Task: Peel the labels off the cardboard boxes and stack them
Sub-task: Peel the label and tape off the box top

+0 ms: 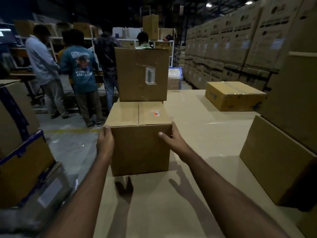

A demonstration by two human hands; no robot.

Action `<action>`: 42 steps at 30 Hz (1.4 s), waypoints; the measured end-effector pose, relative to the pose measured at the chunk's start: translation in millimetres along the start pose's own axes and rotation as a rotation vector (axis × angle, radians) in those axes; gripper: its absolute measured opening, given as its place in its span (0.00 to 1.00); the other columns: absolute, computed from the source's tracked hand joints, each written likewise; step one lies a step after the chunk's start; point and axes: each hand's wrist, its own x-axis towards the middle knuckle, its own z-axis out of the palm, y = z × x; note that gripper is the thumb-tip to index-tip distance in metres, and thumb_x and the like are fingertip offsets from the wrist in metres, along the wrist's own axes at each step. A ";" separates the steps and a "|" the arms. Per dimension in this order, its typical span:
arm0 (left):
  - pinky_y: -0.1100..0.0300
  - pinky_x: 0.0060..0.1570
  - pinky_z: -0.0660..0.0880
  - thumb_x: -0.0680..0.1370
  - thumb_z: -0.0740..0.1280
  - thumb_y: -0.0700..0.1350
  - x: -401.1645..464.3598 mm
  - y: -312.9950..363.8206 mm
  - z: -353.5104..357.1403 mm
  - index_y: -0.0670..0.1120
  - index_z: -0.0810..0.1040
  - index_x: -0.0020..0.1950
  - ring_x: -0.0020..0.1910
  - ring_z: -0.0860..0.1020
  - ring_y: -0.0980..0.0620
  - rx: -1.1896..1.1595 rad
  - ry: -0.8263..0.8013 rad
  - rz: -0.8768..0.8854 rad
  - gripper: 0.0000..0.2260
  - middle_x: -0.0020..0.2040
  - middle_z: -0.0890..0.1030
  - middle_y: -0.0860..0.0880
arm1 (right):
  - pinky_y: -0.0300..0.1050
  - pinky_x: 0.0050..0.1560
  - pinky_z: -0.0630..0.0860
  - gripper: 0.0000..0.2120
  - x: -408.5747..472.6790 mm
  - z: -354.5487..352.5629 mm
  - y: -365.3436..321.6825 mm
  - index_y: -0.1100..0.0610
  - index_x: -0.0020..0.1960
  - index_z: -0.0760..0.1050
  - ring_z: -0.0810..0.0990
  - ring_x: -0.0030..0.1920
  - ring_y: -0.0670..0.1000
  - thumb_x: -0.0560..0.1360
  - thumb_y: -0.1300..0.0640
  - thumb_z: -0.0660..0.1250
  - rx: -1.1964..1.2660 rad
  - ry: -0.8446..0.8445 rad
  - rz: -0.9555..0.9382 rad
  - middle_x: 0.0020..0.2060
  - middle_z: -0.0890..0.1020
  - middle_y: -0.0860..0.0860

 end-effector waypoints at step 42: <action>0.51 0.65 0.72 0.82 0.58 0.59 -479.8 -8.3 4.8 0.52 0.73 0.69 0.62 0.76 0.54 -0.250 -0.421 0.071 0.19 0.60 0.79 0.55 | 0.44 0.61 0.73 0.29 -484.4 -211.5 35.8 0.46 0.77 0.61 0.71 0.65 0.46 0.79 0.50 0.67 -0.172 0.641 -0.136 0.65 0.69 0.47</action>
